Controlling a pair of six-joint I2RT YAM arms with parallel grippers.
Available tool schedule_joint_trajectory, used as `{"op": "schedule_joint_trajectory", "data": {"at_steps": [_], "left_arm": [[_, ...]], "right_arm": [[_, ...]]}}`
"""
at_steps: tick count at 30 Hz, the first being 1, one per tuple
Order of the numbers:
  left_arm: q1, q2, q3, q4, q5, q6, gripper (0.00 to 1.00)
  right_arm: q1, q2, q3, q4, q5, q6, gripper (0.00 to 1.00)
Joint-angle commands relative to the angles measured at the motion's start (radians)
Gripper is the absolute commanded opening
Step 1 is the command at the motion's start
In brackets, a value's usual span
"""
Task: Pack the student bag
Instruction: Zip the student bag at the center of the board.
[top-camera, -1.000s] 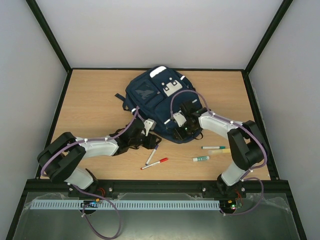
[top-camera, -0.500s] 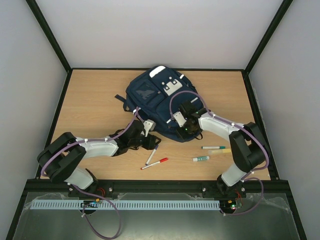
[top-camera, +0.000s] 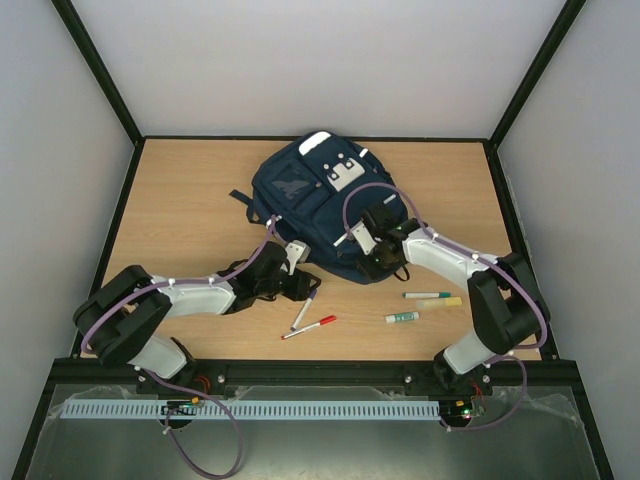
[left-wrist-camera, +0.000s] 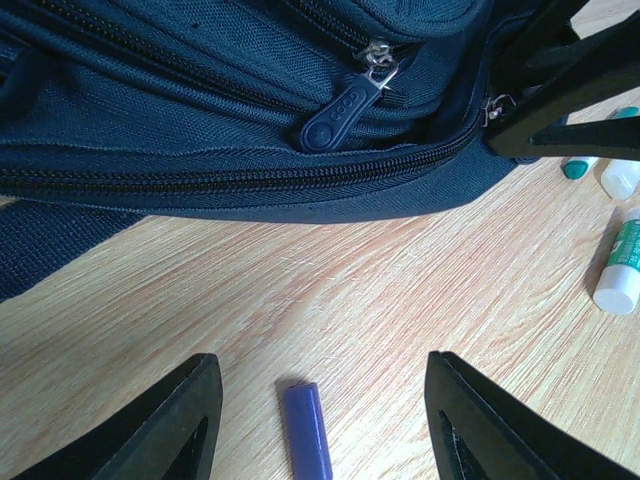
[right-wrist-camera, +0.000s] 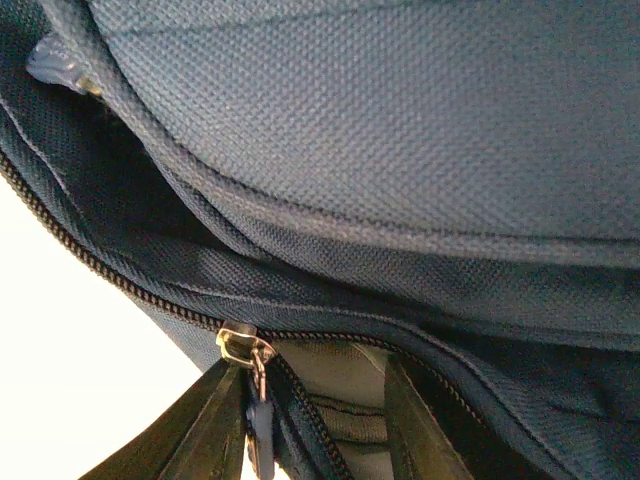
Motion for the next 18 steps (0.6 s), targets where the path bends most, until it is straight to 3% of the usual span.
{"op": "schedule_joint_trajectory", "data": {"at_steps": [1,14,18], "left_arm": [[0.004,-0.019,-0.01,0.029,-0.002,0.005,0.57],[0.004,-0.019,-0.016,0.04,0.001,-0.001,0.57],[0.004,-0.009,-0.015,0.051,0.011,-0.005,0.57]], "right_arm": [[-0.009,-0.029,-0.023,-0.047,0.062,-0.014,0.37],[-0.009,-0.099,-0.037,-0.077,0.037,-0.054,0.29],[-0.008,-0.099,-0.045,-0.084,0.001,-0.078,0.22]]}}
